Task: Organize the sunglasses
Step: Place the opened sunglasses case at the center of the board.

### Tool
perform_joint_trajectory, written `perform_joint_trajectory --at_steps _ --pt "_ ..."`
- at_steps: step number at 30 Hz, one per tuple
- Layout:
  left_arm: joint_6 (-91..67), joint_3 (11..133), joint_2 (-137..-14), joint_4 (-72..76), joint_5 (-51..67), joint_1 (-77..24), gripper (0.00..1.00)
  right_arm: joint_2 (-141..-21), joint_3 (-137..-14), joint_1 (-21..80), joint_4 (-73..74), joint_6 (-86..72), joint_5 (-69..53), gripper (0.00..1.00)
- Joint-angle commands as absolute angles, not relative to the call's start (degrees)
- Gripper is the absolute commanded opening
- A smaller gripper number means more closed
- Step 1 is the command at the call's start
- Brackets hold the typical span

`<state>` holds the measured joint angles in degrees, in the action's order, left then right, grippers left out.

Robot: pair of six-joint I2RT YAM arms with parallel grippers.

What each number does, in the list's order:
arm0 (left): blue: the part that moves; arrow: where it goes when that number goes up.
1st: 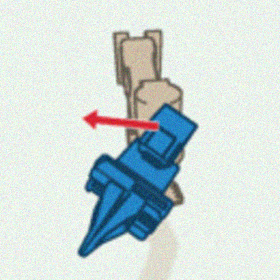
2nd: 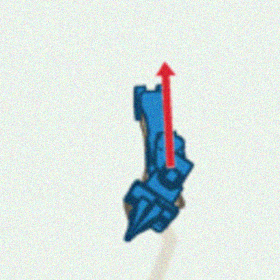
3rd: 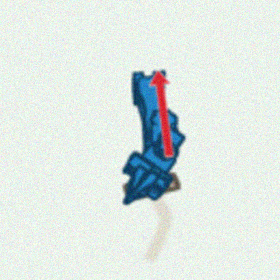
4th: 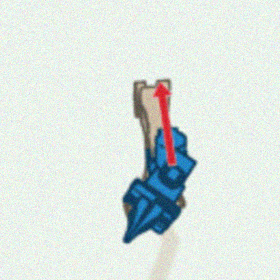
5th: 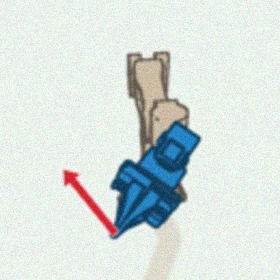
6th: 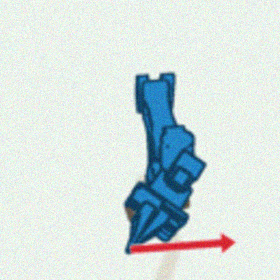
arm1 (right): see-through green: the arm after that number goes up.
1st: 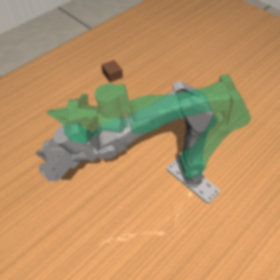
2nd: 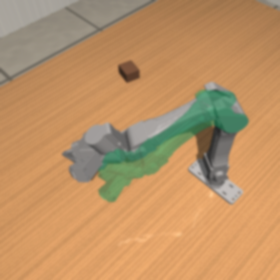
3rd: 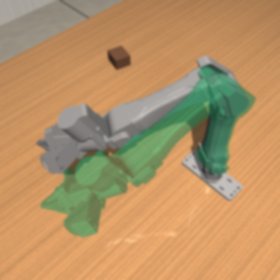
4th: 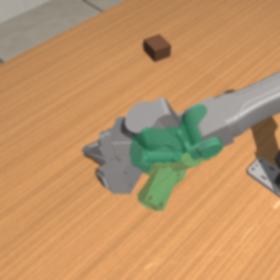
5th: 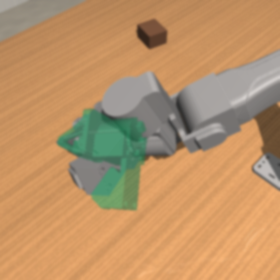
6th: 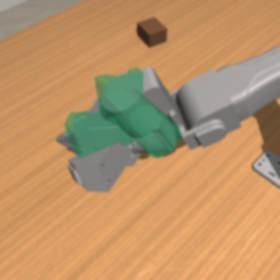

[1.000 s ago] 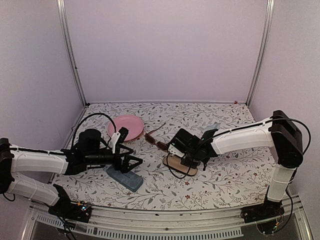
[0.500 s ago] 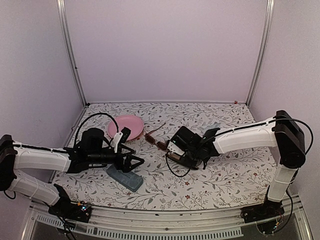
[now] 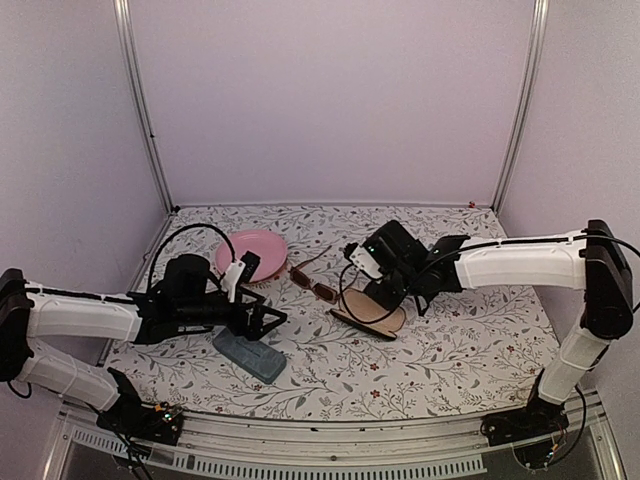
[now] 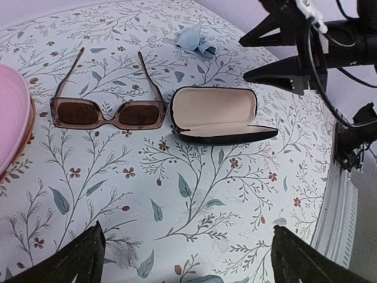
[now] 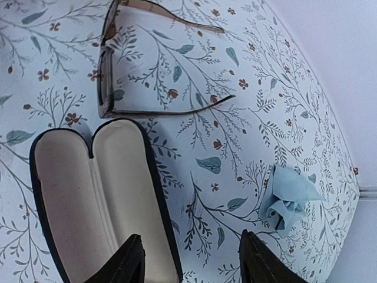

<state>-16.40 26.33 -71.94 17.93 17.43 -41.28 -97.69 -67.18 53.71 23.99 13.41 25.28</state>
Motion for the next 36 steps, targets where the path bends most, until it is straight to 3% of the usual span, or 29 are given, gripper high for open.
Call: perform_joint_trajectory --at_steps 1,9,19,28,36 --pt "-17.6 28.6 -71.3 14.8 12.2 -40.5 0.99 -95.0 -66.7 49.4 22.6 4.9 21.4 0.59" --pt "-18.7 29.6 -69.7 11.0 6.7 -40.5 0.99 -94.5 -66.1 37.6 22.5 -6.6 17.4 0.61" --pt "-19.5 29.8 -69.9 11.6 8.1 -40.6 0.99 -101.1 -68.8 22.3 20.0 -11.2 8.0 0.6" --pt "-19.1 29.7 -70.4 11.8 9.2 -40.6 0.99 -110.8 -76.1 12.4 14.1 -15.2 -8.7 0.5" --pt "-19.1 29.6 -70.4 12.0 9.6 -40.6 0.99 -117.5 -80.4 11.2 12.4 -17.8 -13.7 0.44"
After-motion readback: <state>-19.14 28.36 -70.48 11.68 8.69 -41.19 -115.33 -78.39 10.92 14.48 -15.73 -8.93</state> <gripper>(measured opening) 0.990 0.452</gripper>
